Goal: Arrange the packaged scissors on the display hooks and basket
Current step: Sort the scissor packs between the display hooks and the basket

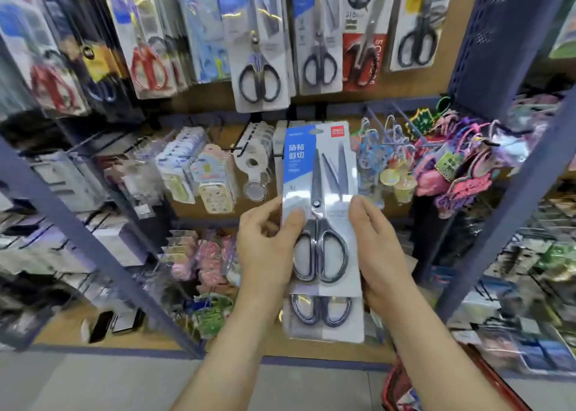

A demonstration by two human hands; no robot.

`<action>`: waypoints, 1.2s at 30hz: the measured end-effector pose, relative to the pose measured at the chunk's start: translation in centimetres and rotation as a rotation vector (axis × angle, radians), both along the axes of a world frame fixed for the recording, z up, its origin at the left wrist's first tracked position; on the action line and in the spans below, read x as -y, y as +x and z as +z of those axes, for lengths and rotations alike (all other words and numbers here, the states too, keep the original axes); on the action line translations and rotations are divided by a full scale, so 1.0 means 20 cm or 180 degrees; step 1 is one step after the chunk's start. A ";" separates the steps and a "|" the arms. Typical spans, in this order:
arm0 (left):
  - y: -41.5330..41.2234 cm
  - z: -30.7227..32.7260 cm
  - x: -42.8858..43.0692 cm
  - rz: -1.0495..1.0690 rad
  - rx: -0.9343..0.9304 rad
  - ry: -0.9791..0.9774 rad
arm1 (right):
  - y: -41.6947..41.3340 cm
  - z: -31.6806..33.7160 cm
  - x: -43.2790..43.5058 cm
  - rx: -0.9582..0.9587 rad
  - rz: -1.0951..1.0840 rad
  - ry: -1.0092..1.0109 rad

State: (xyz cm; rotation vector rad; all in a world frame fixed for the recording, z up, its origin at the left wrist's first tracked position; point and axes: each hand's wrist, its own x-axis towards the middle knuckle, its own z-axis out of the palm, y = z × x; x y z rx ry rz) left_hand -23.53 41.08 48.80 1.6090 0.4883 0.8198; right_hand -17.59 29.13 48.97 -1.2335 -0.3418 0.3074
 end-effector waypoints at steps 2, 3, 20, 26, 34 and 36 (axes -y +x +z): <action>-0.01 0.04 -0.07 -0.0001 0.0170 -0.0079 | -0.04 0.04 -0.06 0.0121 -0.0014 0.0067; -0.01 0.05 -0.10 -0.0004 0.0265 -0.0110 | -0.06 0.05 -0.08 0.0174 -0.0017 0.0124; 0.23 0.46 -0.25 -0.0450 0.0821 -0.0375 | 0.17 0.27 -0.11 0.1218 0.0177 0.0080; 0.42 0.97 -0.42 -0.0343 0.1014 -0.0049 | 0.28 0.41 -0.16 0.1827 0.0217 0.0176; 0.66 1.33 -0.55 -0.0029 0.1099 0.0426 | 0.47 0.60 -0.32 0.2017 0.0051 0.0447; 0.70 1.35 -0.59 0.0077 0.1048 0.0533 | 0.51 0.63 -0.37 0.2026 0.0050 0.0464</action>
